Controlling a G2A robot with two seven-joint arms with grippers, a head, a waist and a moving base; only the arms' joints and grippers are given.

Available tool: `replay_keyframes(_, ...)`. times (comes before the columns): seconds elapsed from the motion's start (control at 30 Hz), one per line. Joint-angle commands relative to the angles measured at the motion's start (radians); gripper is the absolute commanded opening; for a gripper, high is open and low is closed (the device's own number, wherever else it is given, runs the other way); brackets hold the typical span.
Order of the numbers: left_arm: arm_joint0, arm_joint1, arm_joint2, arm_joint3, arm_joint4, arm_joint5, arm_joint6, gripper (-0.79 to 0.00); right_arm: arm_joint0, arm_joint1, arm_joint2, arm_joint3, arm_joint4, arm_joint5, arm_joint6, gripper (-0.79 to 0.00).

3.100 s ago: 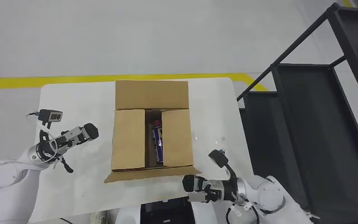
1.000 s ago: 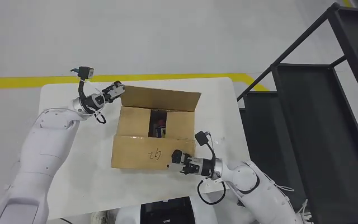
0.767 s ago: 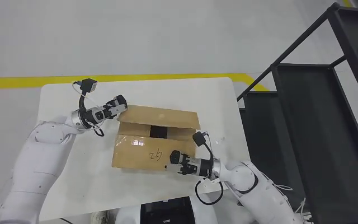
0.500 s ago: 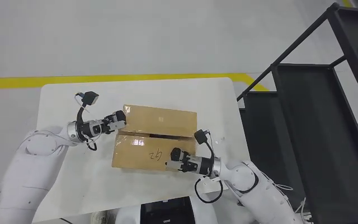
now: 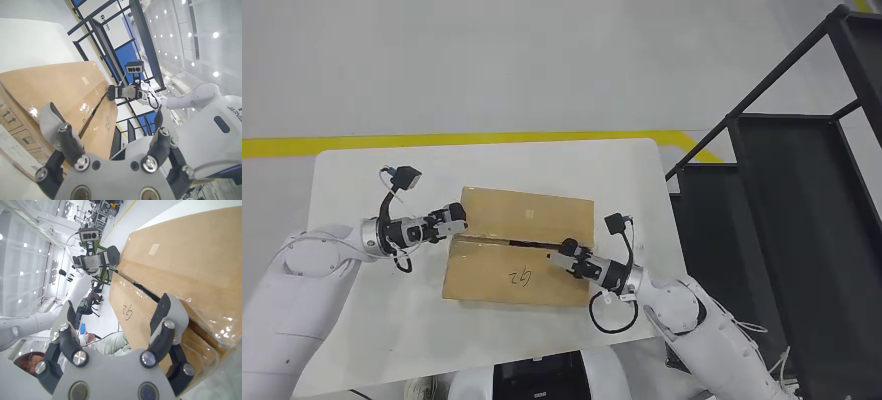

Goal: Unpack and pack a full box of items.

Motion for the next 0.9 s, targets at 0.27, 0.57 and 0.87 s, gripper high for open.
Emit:
replay_keyframes(0.27,0.004,0.018,0.004,-0.005,-0.030,0.065,-0.064,0.000,0.031,-0.008,-0.025,0.041,0.013,-0.010,-0.014,0.000)
replay_keyframes(0.57,0.019,0.025,0.022,-0.023,-0.015,0.101,-0.101,0.000,0.033,-0.009,-0.022,0.048,0.023,-0.013,-0.017,0.000)
replay_keyframes(0.87,0.000,0.021,0.042,0.006,0.007,0.123,-0.105,0.000,0.007,-0.004,0.011,0.016,0.049,-0.051,-0.026,0.000)
